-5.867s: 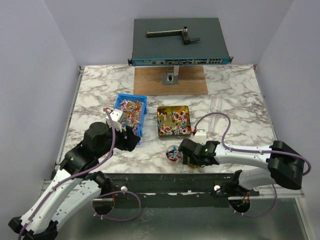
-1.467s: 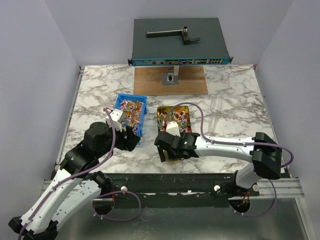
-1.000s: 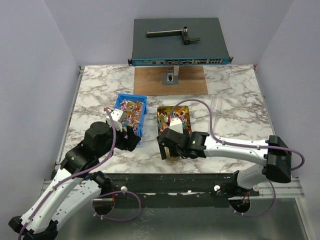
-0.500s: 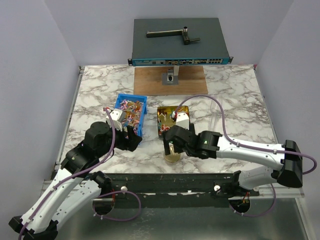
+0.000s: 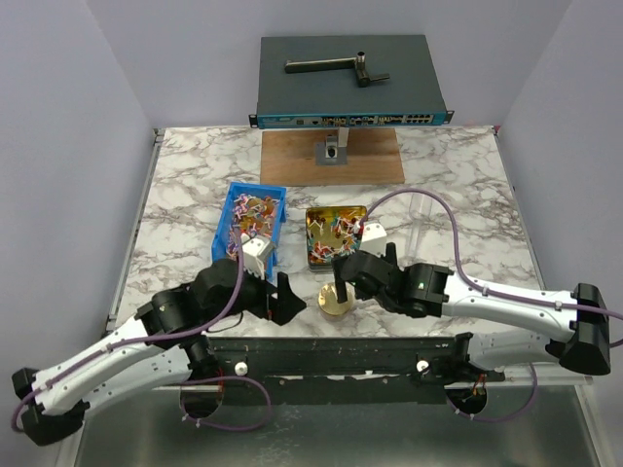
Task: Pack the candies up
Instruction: Close the bottle lid on the packing bottle, then screw the bottle lid onto the packing bottle.
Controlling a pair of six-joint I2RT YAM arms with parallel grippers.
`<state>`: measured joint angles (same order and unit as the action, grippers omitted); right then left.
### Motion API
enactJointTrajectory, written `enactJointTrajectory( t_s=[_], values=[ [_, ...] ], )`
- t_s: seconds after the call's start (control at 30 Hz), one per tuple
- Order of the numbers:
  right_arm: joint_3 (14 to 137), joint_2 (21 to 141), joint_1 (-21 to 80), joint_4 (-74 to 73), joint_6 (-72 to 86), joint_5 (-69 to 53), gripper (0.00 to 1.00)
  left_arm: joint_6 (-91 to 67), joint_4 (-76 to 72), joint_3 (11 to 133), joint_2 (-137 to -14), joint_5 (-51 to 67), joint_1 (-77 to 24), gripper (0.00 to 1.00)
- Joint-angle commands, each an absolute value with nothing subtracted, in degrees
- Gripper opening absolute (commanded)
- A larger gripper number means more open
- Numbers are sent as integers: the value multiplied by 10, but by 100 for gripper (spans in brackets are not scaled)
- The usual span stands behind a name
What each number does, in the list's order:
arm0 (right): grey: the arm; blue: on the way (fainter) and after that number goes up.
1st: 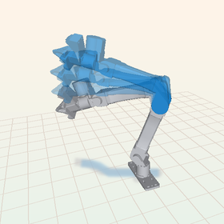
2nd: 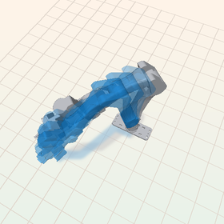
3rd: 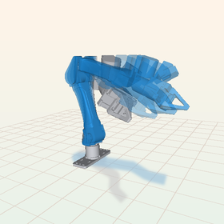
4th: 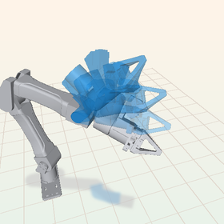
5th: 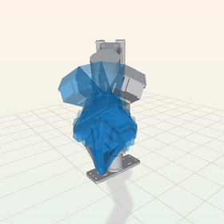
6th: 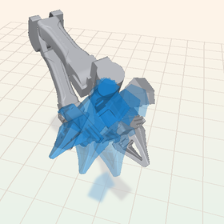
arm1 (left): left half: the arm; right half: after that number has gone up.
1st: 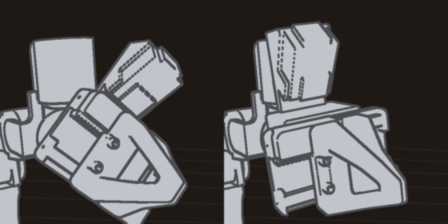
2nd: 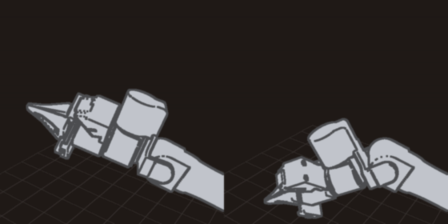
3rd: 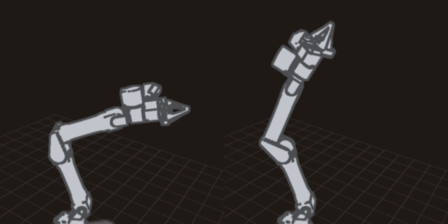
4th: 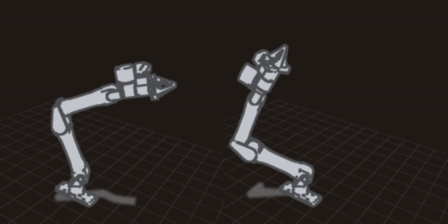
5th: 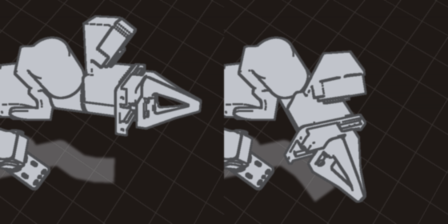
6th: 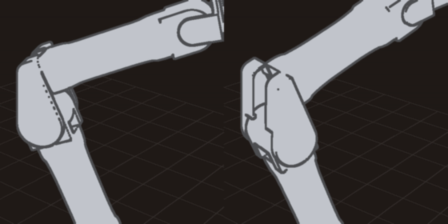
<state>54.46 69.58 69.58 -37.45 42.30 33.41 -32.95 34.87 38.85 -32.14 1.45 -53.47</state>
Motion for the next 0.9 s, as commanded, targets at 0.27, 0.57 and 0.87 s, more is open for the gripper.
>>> enactJointTrajectory(
  t_s=[0.27,0.57,0.87],
  values=[
    [523,635,685,-391,418,370,100,-488,317,367,-440,-314,-810,99],
    [503,613,682,-406,425,362,100,-488,188,315,-532,-320,-844,99],
    [490,599,682,-419,430,364,100,-371,-44,213,-576,-307,-853,99]
  ],
)
